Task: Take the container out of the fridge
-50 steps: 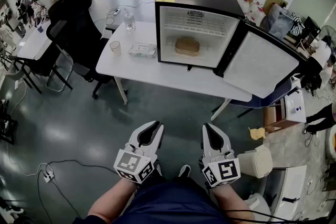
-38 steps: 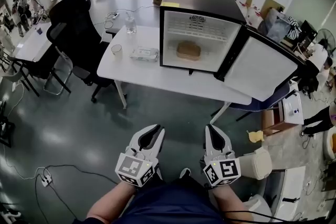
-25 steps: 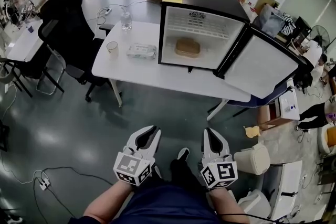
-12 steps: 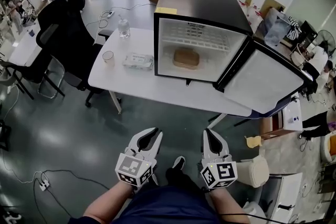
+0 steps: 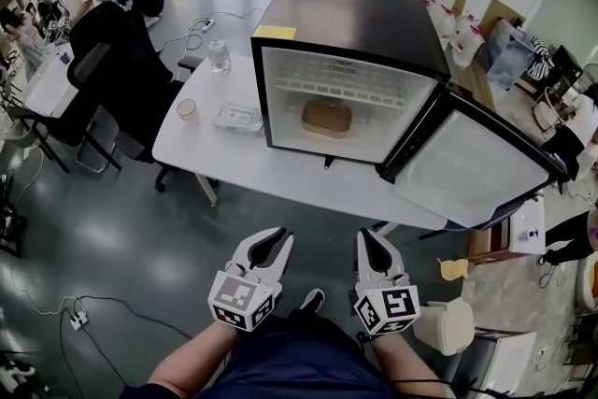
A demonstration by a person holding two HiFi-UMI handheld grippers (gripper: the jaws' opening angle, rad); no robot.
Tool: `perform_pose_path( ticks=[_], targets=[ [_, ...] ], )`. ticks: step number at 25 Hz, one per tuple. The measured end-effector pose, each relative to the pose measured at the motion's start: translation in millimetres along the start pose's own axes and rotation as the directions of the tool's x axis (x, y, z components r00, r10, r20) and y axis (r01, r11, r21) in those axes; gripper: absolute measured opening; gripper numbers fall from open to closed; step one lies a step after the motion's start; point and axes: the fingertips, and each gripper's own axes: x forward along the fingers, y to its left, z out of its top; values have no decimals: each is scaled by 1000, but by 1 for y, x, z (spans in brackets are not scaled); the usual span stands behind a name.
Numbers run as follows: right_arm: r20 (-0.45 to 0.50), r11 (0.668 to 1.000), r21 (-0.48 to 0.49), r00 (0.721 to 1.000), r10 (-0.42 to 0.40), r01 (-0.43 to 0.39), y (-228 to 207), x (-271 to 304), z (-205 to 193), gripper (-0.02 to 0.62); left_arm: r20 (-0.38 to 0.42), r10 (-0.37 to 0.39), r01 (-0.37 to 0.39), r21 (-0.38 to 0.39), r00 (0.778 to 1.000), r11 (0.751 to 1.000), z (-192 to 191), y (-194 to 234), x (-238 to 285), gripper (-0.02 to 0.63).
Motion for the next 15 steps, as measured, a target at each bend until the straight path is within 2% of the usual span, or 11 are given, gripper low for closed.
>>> perform_pose_path(
  ticks=[9, 15],
  targets=[
    [-8, 999, -5, 999, 42, -42, -23, 18, 3, 6, -9, 28, -28, -10, 1000, 1000, 2, -7, 27, 51],
    [-27, 999, 6, 999, 38, -37, -35, 38, -1, 6, -67, 18, -21, -45, 998, 999, -12, 11, 57, 51]
  ],
)
